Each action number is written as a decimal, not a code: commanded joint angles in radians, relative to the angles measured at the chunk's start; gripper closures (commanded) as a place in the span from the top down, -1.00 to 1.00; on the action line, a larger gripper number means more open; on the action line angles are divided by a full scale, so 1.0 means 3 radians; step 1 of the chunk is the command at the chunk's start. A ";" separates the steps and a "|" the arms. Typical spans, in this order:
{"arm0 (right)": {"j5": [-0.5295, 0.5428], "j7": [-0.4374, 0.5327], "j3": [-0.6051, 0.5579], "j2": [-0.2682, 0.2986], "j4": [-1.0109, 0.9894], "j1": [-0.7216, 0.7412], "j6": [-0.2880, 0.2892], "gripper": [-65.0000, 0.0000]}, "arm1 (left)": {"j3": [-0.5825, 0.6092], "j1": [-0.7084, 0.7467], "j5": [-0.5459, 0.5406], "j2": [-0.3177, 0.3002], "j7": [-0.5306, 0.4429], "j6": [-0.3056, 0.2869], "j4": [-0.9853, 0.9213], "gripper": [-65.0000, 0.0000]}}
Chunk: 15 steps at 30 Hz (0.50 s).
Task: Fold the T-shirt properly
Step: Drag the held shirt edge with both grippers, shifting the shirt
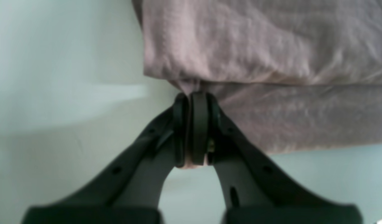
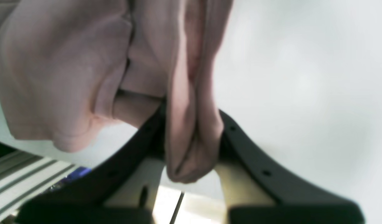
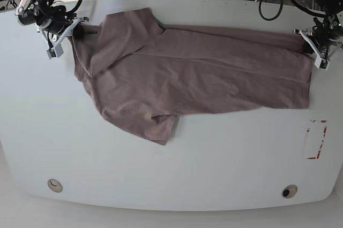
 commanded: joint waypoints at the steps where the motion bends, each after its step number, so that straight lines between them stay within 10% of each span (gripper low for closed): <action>1: -0.0011 0.0019 0.0021 0.0083 0.0152 -0.0152 0.0002 -0.83 | -0.0097 0.0082 0.0108 -0.0050 0.0160 0.0008 0.0102 -0.95; 6: -0.0011 0.0014 0.0175 0.0073 0.0152 -0.0269 0.0002 -0.73 | -0.0123 0.0246 0.0108 -0.0050 0.0165 0.0008 0.0204 -0.94; 15: 0.0434 0.0004 0.0533 0.0002 0.0382 -0.0387 0.0002 0.58 | -0.0123 0.0338 0.0108 -0.0045 0.0324 0.0008 0.0256 -0.28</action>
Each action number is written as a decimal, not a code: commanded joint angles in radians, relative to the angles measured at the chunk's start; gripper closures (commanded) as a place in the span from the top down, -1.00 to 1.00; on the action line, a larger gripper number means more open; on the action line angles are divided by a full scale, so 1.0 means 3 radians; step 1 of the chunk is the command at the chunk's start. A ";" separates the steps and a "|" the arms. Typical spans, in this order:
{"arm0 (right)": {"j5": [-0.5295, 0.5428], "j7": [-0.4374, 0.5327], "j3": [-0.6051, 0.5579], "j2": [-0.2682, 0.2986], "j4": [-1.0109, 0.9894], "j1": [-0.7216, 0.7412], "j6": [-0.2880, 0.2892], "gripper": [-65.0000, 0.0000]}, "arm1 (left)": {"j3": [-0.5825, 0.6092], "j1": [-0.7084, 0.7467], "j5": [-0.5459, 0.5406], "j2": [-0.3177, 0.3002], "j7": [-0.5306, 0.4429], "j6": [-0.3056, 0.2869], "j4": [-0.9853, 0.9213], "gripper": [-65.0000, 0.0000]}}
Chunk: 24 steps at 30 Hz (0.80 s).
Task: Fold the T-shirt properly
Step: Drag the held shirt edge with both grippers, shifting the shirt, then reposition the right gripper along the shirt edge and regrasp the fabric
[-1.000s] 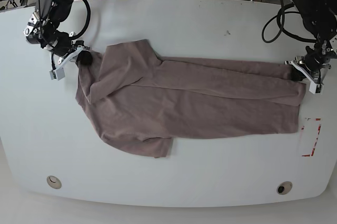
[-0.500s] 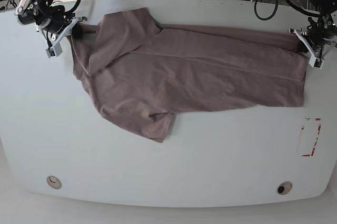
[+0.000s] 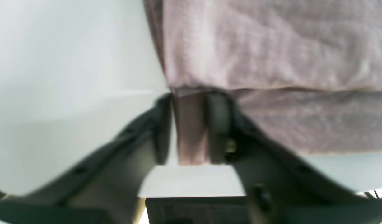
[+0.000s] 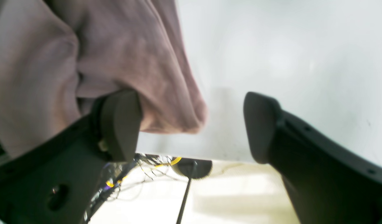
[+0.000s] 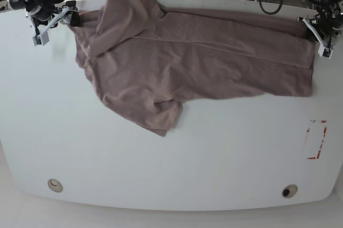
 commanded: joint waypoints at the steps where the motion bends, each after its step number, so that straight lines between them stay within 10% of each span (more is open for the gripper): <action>1: 0.0530 0.0044 0.0125 0.0012 0.0268 -0.0109 -0.0003 0.58 | -0.0011 0.0025 0.0090 -0.0040 0.0209 -0.0007 0.0019 -0.23; 8: 0.1487 -0.0017 0.0017 -0.0004 0.0370 -0.0375 -0.0003 0.58 | -0.0011 0.0025 0.0095 -0.0025 0.0209 -0.0007 0.0162 -0.15; 24: 0.0944 -0.0022 -0.0397 -0.0264 0.0355 -0.0477 -0.0003 0.34 | -0.0006 0.0025 0.0090 -0.0020 0.0209 -0.0007 0.0203 -0.15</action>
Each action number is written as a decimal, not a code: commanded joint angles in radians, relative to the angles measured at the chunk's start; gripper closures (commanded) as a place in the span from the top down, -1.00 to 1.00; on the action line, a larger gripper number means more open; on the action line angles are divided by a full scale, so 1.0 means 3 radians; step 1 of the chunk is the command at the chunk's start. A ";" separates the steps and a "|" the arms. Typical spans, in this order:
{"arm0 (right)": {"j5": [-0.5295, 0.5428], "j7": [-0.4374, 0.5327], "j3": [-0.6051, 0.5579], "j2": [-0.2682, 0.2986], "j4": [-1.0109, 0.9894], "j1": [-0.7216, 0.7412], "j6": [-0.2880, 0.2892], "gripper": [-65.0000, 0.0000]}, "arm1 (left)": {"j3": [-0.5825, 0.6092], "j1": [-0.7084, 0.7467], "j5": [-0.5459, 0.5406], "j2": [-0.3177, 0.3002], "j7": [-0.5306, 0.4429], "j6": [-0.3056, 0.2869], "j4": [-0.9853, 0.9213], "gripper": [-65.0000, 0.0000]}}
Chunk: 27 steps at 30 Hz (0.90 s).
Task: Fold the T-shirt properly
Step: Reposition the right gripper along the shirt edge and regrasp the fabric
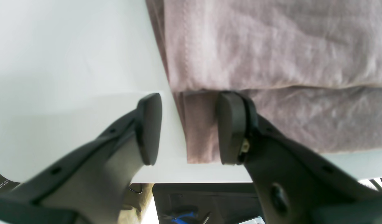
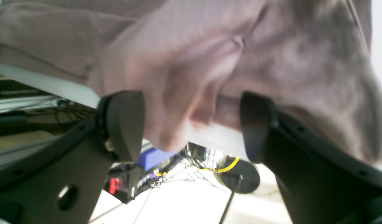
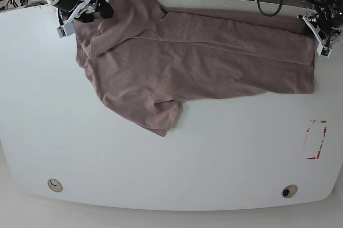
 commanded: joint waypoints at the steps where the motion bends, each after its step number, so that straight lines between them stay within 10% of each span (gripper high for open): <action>1: -0.0245 0.0024 0.0014 0.0000 0.0033 -0.0029 0.0007 0.33 | -0.0017 0.0002 0.0014 -0.0050 0.0035 -0.0005 0.0043 -0.15; 21: -0.0281 0.0044 -0.0344 -0.0138 0.0028 -0.0224 0.0007 0.29 | -0.0007 0.0002 0.0009 -0.0050 0.0035 -0.0005 0.0048 -0.15; 27: -0.0281 0.0044 -0.0350 -0.0143 0.0028 -0.0157 0.0007 -0.70 | -0.0012 0.0002 0.0009 -0.0050 0.0035 -0.0005 0.0033 -0.15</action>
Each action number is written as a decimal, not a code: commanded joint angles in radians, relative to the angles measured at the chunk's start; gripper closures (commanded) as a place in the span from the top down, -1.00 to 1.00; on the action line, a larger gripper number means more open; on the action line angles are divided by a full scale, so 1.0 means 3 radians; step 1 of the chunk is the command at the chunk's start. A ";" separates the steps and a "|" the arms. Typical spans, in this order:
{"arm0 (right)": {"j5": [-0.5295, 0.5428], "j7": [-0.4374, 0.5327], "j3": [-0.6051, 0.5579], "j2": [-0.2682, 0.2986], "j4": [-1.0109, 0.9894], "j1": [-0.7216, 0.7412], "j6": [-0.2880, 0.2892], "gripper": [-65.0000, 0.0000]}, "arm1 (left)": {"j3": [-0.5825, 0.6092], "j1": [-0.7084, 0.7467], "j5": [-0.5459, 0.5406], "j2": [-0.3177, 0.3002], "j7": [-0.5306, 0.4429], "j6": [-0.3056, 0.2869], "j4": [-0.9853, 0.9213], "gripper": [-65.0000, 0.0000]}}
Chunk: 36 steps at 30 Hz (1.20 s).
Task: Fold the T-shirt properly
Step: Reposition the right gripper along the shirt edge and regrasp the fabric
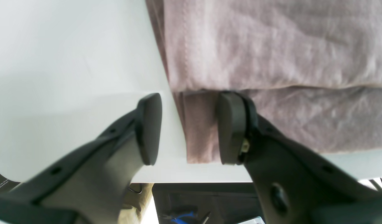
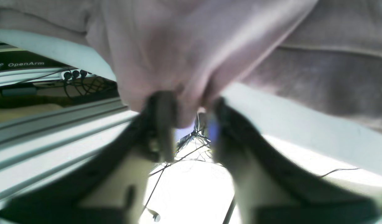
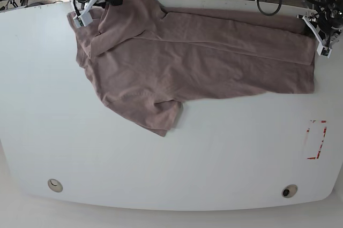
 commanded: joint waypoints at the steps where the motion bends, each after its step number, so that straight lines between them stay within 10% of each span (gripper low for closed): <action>1: 0.0066 0.0033 0.0008 0.0022 0.0051 0.0037 0.0006 -0.91 | -0.0015 0.0004 0.0010 -0.0050 0.0036 -0.0005 0.0036 -0.15; 17: 0.1089 0.0027 0.0023 0.0150 0.0174 0.0196 0.0006 -1.00 | 0.0000 0.0004 0.0020 -0.0050 0.0036 -0.0005 0.0026 -0.15; 36: 0.0910 0.0022 0.0003 0.0222 0.0066 0.0932 0.0006 -0.98 | 0.0000 0.0019 0.0020 -0.0055 0.0036 -0.0005 0.0016 -0.15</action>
